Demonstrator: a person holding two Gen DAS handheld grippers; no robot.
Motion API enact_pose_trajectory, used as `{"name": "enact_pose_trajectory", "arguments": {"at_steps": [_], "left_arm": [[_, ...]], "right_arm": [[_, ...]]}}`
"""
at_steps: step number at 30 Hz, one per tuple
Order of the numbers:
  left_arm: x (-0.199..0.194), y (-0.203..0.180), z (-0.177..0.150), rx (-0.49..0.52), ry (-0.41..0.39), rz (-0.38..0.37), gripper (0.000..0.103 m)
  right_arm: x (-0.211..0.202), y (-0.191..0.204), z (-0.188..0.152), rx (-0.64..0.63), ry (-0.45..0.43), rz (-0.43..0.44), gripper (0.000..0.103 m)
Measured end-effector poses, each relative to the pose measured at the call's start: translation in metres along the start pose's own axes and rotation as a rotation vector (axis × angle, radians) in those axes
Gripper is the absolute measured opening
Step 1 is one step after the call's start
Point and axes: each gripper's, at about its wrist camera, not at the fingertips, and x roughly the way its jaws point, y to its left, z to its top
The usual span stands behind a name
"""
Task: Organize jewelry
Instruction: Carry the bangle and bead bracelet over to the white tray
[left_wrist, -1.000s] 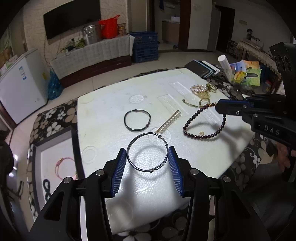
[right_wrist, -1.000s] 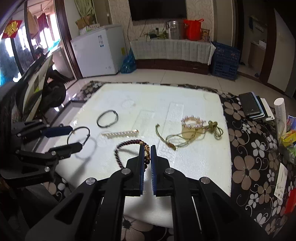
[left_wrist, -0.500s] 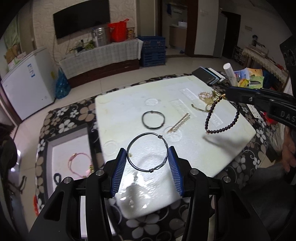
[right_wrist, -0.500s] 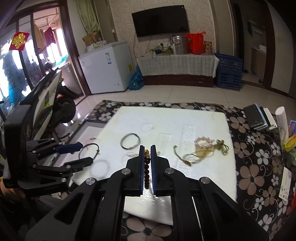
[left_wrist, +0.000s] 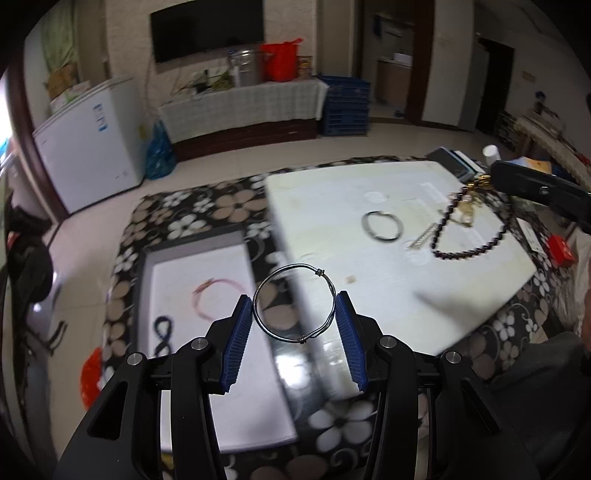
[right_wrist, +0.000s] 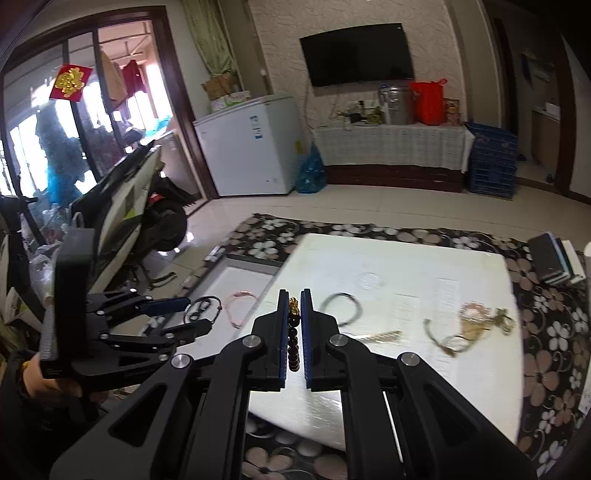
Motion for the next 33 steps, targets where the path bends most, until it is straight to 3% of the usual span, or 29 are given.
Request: {"name": "enact_pose_trajectory", "arguments": {"at_steps": [7,16,24,33], "left_arm": [[-0.003,0.049,-0.017,-0.083,0.022,0.063,0.049],[-0.001,0.094,-0.040,-0.138,0.067,0.113,0.049],[0.020,0.119,-0.067,-0.151,0.171,0.111,0.049],[0.050,0.121,-0.090,-0.118,0.286,0.063,0.049]], "right_arm": [[0.022,0.043,0.000,-0.039,0.019,0.102,0.006],[0.066,0.095,-0.013,-0.105,0.113,0.184,0.006],[0.102,0.113,-0.034,-0.141,0.209,0.181,0.006],[0.136,0.116,-0.055,-0.143,0.313,0.149,0.006]]}}
